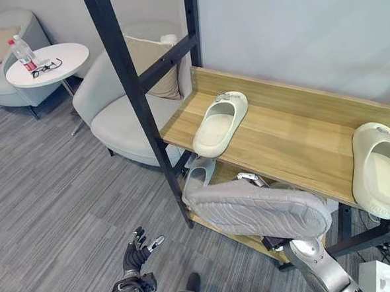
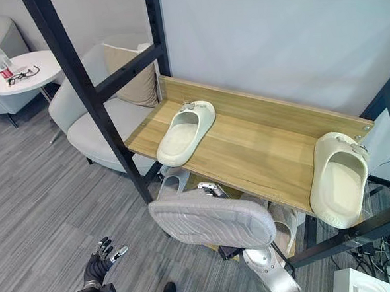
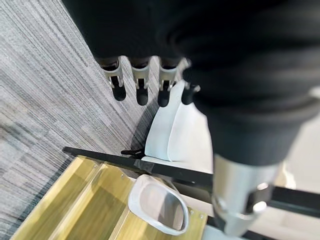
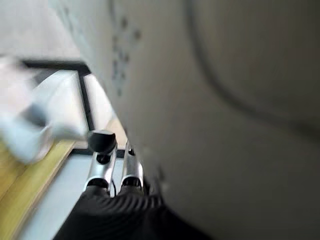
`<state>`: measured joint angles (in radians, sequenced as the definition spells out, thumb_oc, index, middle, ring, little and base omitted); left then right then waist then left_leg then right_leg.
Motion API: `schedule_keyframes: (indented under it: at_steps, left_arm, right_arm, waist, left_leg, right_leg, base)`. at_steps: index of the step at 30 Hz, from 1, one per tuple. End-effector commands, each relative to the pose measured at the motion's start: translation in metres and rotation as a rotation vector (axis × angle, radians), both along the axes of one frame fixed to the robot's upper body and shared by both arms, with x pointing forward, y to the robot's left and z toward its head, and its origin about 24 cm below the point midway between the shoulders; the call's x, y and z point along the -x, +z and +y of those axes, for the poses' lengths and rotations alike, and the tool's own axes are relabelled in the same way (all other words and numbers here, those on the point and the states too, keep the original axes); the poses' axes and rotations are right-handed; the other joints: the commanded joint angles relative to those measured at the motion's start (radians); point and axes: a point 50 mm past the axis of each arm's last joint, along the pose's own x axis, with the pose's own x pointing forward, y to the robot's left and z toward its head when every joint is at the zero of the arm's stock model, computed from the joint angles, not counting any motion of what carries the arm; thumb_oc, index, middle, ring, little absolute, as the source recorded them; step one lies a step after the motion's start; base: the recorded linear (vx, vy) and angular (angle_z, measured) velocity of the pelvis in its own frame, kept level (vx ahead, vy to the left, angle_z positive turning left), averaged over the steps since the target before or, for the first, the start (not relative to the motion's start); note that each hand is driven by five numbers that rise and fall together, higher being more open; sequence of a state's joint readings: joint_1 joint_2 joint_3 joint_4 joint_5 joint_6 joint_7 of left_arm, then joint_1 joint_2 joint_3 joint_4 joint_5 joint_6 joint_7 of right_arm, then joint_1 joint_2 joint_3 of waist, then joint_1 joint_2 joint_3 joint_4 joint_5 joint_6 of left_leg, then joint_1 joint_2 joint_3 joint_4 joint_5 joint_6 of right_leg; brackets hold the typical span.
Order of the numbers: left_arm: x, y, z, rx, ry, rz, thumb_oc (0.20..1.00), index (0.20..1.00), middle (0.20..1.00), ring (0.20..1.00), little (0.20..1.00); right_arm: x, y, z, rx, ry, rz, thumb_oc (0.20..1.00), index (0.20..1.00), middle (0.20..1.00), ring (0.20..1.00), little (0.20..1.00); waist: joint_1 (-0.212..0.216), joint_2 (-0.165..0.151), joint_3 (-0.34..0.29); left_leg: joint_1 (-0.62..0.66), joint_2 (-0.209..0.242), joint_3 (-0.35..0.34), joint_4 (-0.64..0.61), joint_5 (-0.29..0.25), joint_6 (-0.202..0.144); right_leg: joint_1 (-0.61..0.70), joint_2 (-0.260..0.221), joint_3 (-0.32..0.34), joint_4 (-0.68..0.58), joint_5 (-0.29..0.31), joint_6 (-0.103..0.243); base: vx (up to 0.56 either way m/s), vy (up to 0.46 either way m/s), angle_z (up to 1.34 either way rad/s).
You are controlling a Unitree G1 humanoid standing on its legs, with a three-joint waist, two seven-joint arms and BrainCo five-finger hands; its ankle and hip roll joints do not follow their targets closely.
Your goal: Arrange the slippers neatly on the shoe rack.
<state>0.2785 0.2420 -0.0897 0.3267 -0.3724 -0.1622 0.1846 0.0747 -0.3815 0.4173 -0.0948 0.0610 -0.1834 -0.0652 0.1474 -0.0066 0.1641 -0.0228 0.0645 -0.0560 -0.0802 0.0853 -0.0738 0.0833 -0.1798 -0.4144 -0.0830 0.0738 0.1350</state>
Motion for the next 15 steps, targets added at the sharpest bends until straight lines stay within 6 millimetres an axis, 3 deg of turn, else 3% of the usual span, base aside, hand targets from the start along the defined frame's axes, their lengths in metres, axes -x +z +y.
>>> schedule_keyframes:
  at_steps: [1, 3, 8, 11, 13, 14, 15]
  left_arm:
    - [-0.038, 0.036, 0.004, -0.096, -0.044, -0.21, 1.0, 1.0, 1.0, 1.0, 1.0]
    - [-0.053, 0.05, -0.004, -0.104, -0.064, -0.291, 1.0, 1.0, 1.0, 1.0, 1.0]
    - [-0.081, 0.081, -0.019, -0.044, -0.062, -0.455, 1.0, 1.0, 1.0, 1.0, 1.0]
    - [-0.092, 0.099, -0.027, -0.017, -0.069, -0.542, 1.0, 1.0, 1.0, 1.0, 1.0]
    - [-0.098, 0.114, -0.032, -0.02, -0.101, -0.61, 1.0, 1.0, 1.0, 1.0, 1.0]
    - [-0.098, 0.117, -0.033, -0.023, -0.108, -0.625, 1.0, 1.0, 1.0, 1.0, 1.0]
    - [-0.099, 0.118, -0.033, -0.023, -0.109, -0.628, 1.0, 1.0, 1.0, 1.0, 1.0]
  right_arm:
    - [-0.014, 0.035, 0.002, 0.117, -0.059, -0.267, 0.2, 0.2, 0.2, 0.2, 0.2]
    - [-0.027, 0.03, -0.01, 0.31, -0.168, -0.345, 0.2, 0.2, 0.2, 0.2, 0.2]
    - [-0.063, 0.033, -0.031, 0.38, -0.424, -0.4, 0.2, 0.2, 0.2, 0.2, 0.2]
    - [-0.082, 0.045, -0.049, 0.42, -0.591, -0.458, 0.2, 0.2, 0.2, 0.2, 0.2]
    - [-0.097, 0.064, -0.071, 0.479, -0.75, -0.533, 0.2, 0.2, 0.2, 0.2, 0.2]
    - [-0.1, 0.068, -0.075, 0.487, -0.79, -0.554, 0.2, 0.2, 0.2, 0.2, 0.2]
    - [-0.1, 0.069, -0.075, 0.486, -0.793, -0.556, 0.2, 0.2, 0.2, 0.2, 0.2]
  waist:
    - [0.023, 0.007, 0.055]
    - [0.027, 0.022, 0.119]
    - [0.042, 0.052, 0.22]
    - [0.058, 0.064, 0.241]
    - [0.078, 0.074, 0.243]
    - [0.083, 0.071, 0.239]
    - [0.086, 0.074, 0.242]
  left_leg:
    - [0.007, 0.031, 0.025, -0.005, -0.051, -0.005]
    - [-0.034, 0.034, 0.013, 0.015, -0.037, -0.001]
    - [-0.204, 0.019, -0.015, 0.148, -0.041, 0.009]
    - [-0.329, -0.007, -0.042, 0.24, -0.051, 0.009]
    - [-0.406, -0.022, -0.06, 0.287, -0.058, 0.007]
    - [-0.41, -0.021, -0.065, 0.296, -0.087, 0.002]
    - [-0.424, -0.023, -0.063, 0.297, -0.062, 0.007]
  right_leg:
    - [0.045, -0.019, -0.003, 0.076, -0.136, 0.021]
    - [-0.004, -0.031, -0.01, 0.129, -0.144, 0.019]
    - [-0.176, -0.09, -0.007, 0.296, -0.157, 0.008]
    - [-0.264, -0.115, -0.01, 0.366, -0.164, 0.002]
    - [-0.326, -0.13, -0.011, 0.416, -0.178, 0.0]
    - [-0.331, -0.132, -0.001, 0.433, -0.207, 0.007]
    - [-0.341, -0.134, -0.01, 0.429, -0.183, -0.001]
  base:
    - [-0.11, 0.019, 0.13]
    - [-0.24, 0.042, 0.18]
    - [-0.27, 0.054, 0.13]
    - [-0.22, 0.046, 0.19]
    - [-0.08, 0.046, 0.38]
    - [-0.04, 0.031, 0.39]
    - [0.05, -0.014, 0.3]
